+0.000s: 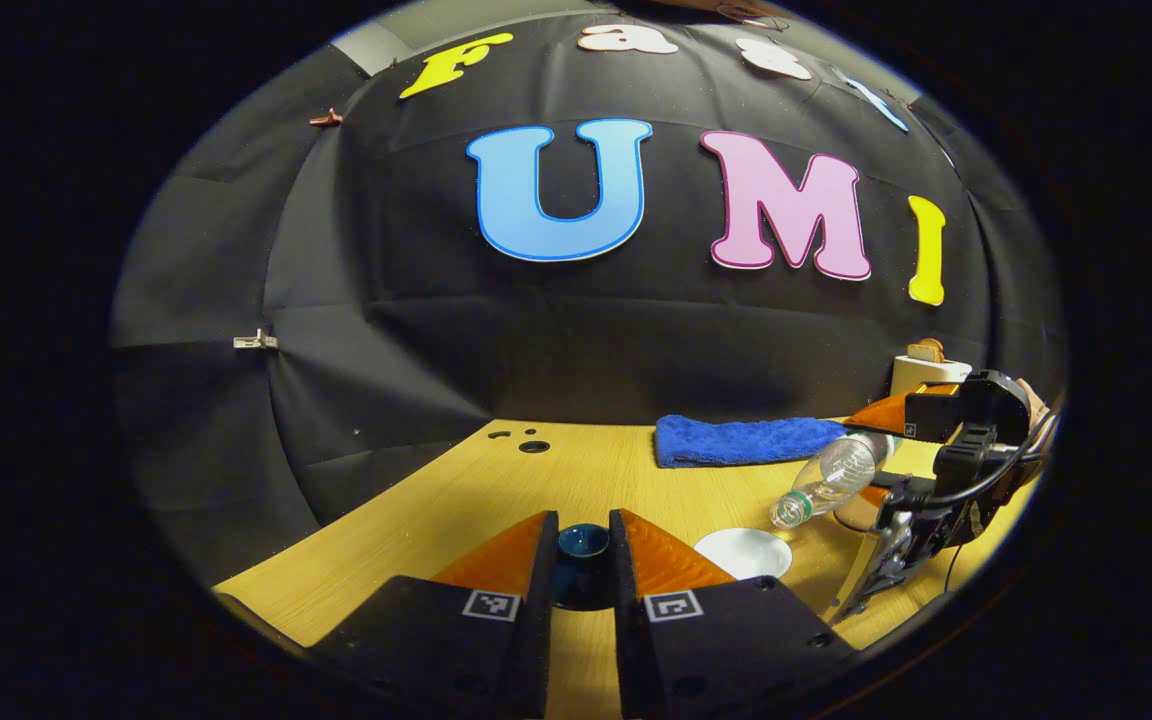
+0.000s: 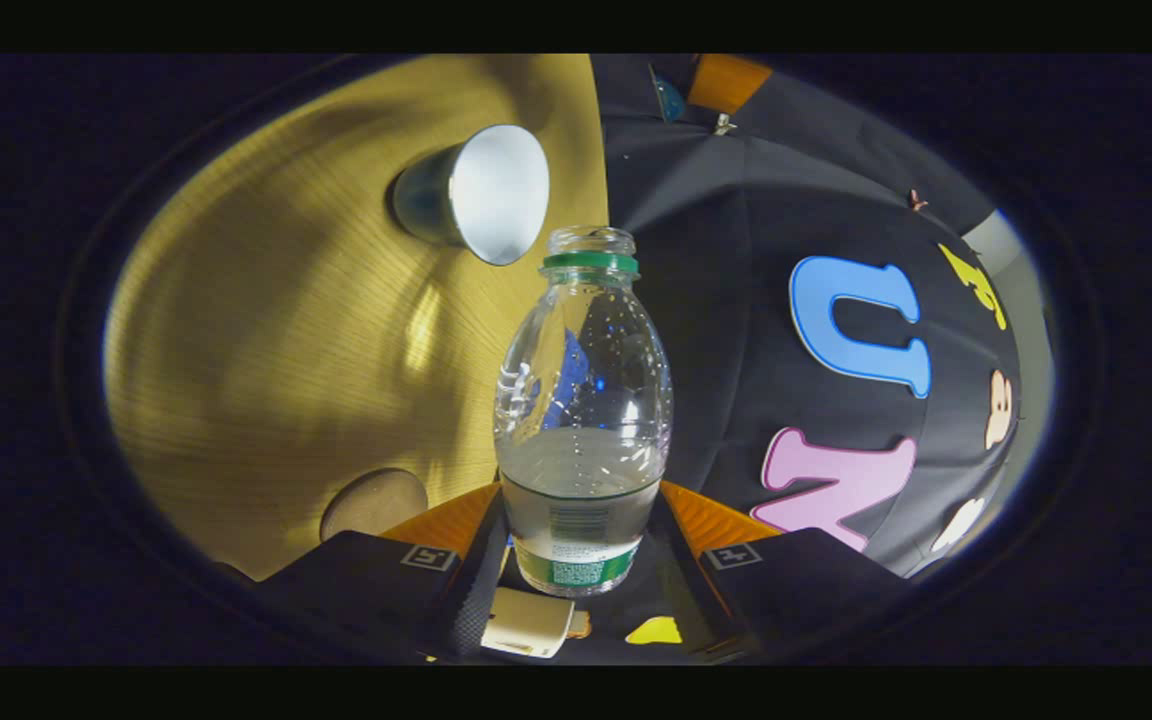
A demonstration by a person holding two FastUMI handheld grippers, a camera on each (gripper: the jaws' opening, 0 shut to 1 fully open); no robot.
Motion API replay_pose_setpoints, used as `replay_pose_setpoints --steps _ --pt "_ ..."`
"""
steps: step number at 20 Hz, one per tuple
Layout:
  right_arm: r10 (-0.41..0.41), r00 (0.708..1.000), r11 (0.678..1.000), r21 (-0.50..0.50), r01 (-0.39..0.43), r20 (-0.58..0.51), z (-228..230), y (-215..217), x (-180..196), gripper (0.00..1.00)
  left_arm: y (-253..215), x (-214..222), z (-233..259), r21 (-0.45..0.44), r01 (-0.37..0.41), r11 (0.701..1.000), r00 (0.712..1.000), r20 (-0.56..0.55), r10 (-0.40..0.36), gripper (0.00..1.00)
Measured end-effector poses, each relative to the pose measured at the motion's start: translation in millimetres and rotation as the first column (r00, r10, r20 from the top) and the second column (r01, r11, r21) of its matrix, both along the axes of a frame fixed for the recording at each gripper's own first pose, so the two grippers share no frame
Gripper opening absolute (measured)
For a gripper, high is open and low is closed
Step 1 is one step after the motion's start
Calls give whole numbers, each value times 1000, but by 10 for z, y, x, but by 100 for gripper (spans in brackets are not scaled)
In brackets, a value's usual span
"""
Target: Open the teacup lid with one hand, grasp the water bottle and pour water into the teacup with the other hand; after pouring, place the water bottle on the coaster and then close the teacup lid.
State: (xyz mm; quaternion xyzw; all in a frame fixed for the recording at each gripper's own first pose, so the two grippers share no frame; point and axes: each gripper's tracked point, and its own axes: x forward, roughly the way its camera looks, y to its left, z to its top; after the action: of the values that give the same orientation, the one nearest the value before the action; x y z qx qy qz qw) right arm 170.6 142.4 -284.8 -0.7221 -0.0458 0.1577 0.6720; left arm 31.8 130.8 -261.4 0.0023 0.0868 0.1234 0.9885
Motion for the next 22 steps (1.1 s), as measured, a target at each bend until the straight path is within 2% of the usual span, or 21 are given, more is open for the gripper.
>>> replay_pose_setpoints --steps 2,3,4,6,9,11,12,13,14,16,22 --pt "21 1000 1000 -22 -21 9 4 41 9 75 -8 -5 -23 0 -2 1000 1000 -1 2 31" --pt "36 999 999 -36 -35 19 13 59 17 75 -20 -2 -13 -3 -2 1000 1000 1 2 27" --pt "52 998 997 -52 -50 32 29 82 22 74 -31 3 -18 -4 -2 1000 1000 4 2 34" --pt "87 995 994 -70 -83 49 48 146 61 74 -37 0 -9 -2 -2 1000 1000 5 2 30" --pt "127 989 988 -102 -119 72 108 209 112 74 -39 -7 -6 -7 -6 1000 1000 7 6 30" --pt "132 988 986 -115 -122 85 154 209 149 74 -29 -17 8 -9 -12 1000 1000 10 12 34" --pt "133 987 986 -118 -122 90 161 203 145 74 -32 -27 7 -12 -13 1000 1000 13 13 27" --pt "131 987 985 -122 -119 95 176 210 153 74 -31 -37 21 -14 -14 1000 1000 16 14 31" --pt "133 985 984 -129 -118 107 204 203 161 74 -33 -46 20 -14 -14 1000 1000 16 14 27" --pt "143 980 981 -152 -121 140 271 227 162 74 -22 -64 30 -13 -15 1000 1000 18 16 30" --pt "195 947 966 -215 -141 255 409 264 186 74 23 -124 11 -18 -30 999 999 18 31 30"
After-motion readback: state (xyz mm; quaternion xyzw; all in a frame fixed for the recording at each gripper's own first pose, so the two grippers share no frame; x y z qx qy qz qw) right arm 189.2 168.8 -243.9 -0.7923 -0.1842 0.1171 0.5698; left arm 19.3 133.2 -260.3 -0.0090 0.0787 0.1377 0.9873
